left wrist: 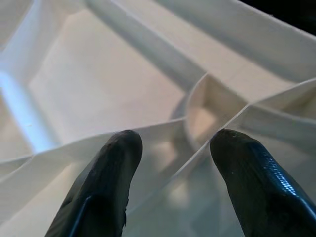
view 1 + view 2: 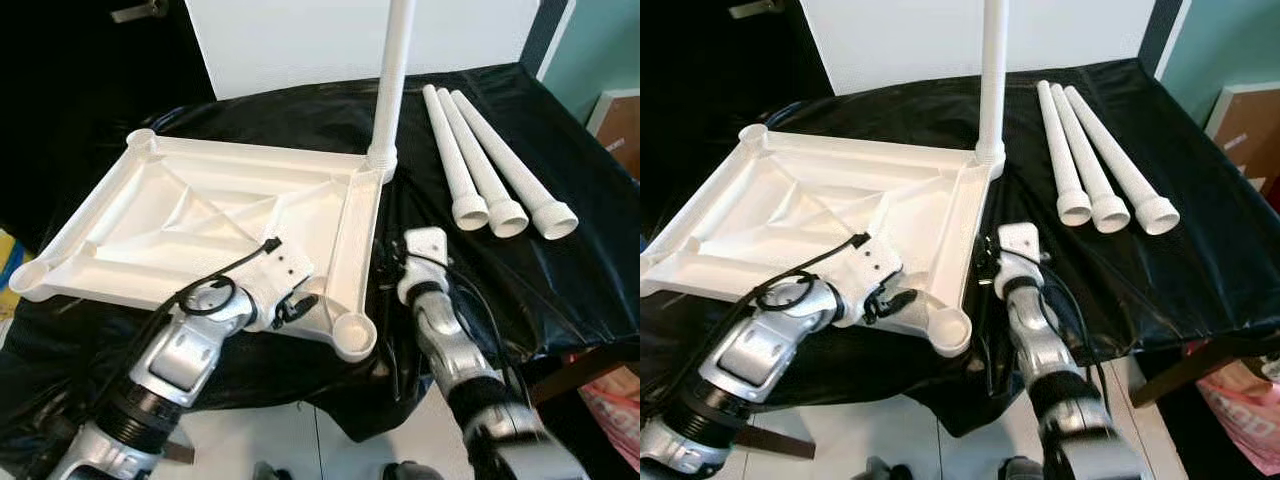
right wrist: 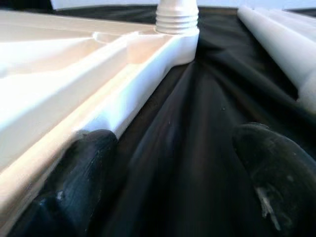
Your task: Building children table
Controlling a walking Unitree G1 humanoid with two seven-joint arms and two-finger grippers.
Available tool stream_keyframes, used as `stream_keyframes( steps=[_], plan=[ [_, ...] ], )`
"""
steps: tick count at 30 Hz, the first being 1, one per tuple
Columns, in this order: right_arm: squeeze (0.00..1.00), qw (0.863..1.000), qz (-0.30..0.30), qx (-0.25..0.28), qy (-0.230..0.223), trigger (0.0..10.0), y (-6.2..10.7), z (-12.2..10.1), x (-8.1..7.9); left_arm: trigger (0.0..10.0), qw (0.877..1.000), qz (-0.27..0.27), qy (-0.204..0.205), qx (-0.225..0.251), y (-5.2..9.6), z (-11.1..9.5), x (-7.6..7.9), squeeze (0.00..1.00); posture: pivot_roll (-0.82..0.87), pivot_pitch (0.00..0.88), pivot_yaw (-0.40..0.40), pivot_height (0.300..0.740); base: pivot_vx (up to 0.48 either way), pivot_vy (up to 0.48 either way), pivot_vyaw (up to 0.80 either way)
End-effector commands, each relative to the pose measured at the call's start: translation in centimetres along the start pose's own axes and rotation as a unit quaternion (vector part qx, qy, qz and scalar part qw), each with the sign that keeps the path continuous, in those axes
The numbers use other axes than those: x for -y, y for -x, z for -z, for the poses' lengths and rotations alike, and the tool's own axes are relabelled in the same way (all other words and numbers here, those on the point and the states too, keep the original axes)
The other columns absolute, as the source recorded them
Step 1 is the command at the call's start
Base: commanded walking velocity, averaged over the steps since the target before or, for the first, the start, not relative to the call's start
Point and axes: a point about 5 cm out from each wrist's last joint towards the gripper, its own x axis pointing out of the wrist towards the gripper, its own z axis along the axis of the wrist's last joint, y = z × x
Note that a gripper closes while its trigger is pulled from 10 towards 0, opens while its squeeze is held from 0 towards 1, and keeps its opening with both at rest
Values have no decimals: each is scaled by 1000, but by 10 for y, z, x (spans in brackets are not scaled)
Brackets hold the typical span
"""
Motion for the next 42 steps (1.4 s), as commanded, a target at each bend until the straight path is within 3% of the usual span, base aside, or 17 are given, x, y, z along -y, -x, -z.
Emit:
stream_keyframes(
  steps=[1,6,13,19,29,33,38,40,42],
  plan=[
    [0,999,-16,38,-2,10000,12,-10,2,10000,1000,-6,-3,6,8,5,-8,0,-87,143,60,740,0,0,0],
    [0,998,-35,55,-11,10000,35,-16,5,10000,1000,9,11,-5,11,16,-13,0,-99,150,67,740,0,0,0],
    [0,996,-43,69,-22,10000,48,-27,8,10000,998,39,12,-38,5,33,-12,0,-121,156,69,740,0,0,0],
    [0,997,-41,62,-19,10000,52,-31,13,10000,996,52,20,-64,3,44,-15,0,-131,154,72,740,0,0,0],
    [0,997,-43,61,-18,10000,50,-34,14,10000,996,67,49,-40,7,41,-20,0,-131,149,66,740,0,0,0],
    [0,997,-46,58,-18,10000,50,-34,14,10000,993,80,85,15,13,29,-22,0,-126,146,62,740,0,0,0],
    [0,997,-47,57,-20,10000,49,-36,14,10000,990,85,107,47,15,23,-21,0,-126,145,58,740,0,0,0],
    [0,997,-41,58,-23,10000,46,-38,14,10000,978,106,140,115,19,10,-14,0,-127,142,53,740,0,0,0],
    [0,997,-40,59,-25,10000,45,-40,13,10000,975,119,142,122,21,9,-8,0,-128,141,51,740,0,0,0]
  ],
)
